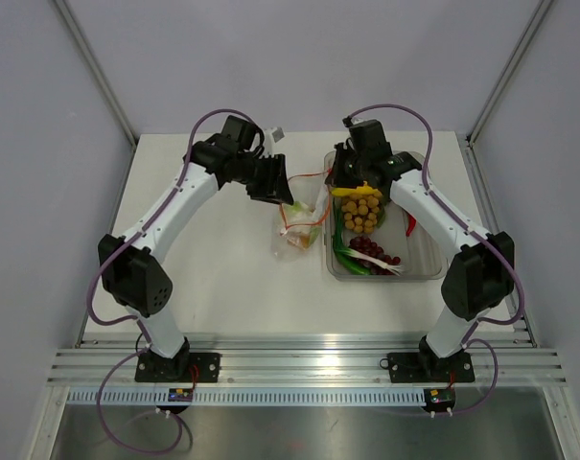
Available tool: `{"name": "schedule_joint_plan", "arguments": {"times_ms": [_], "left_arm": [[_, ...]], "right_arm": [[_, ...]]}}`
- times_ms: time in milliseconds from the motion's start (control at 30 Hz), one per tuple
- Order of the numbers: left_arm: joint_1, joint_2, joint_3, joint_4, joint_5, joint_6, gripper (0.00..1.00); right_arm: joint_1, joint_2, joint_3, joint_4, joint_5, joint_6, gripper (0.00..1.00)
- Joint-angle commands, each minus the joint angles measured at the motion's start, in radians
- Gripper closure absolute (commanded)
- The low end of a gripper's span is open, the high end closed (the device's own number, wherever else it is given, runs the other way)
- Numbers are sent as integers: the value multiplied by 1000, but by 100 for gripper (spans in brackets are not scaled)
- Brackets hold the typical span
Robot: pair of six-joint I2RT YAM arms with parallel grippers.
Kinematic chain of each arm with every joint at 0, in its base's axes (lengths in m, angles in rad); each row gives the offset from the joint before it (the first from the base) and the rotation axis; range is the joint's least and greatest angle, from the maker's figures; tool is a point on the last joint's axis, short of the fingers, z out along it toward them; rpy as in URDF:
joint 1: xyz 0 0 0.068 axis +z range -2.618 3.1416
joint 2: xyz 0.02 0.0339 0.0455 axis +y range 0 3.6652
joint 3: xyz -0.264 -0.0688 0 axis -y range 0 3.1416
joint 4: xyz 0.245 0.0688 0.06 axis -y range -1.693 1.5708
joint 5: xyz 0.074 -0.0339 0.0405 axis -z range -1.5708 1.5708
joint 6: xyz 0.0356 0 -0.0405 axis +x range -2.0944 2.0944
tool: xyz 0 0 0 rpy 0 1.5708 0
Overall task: Place the food in the zip-top bag and seal the zipper
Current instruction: Adjust the zipper food storage bag at the center of the board.
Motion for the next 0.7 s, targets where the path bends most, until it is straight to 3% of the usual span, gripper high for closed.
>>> {"name": "schedule_joint_plan", "arguments": {"times_ms": [0,100,267,367,400,433,500,533,567,667], "left_arm": [[-34,-56,1,60,-117,-44,56],[-70,-59,10,49,-259,-46,58],[-96,-64,24,17,-403,-61,81],[-96,-70,25,11,-402,-64,100],[-96,-70,30,5,-399,-69,100],[-96,-70,34,3,-387,-83,100],[-96,-75,36,11,-347,-106,100],[-96,-76,36,23,-333,-133,100],[-96,-78,34,29,-300,-147,100],[-108,-73,36,43,-281,-181,100]], "right_arm": [[-2,-32,7,33,-38,-21,100],[-2,-35,3,33,-39,-20,100],[-1,-31,-8,35,-38,-20,100],[-2,-24,-6,24,-26,-23,100],[-2,-18,15,7,-23,-20,100],[-2,-21,33,-16,-30,-17,83],[-2,-66,47,-42,-32,-1,25],[-2,-92,40,-42,-6,9,15],[-2,-121,34,-54,22,14,14],[-10,-278,-28,-118,175,52,16]]}}
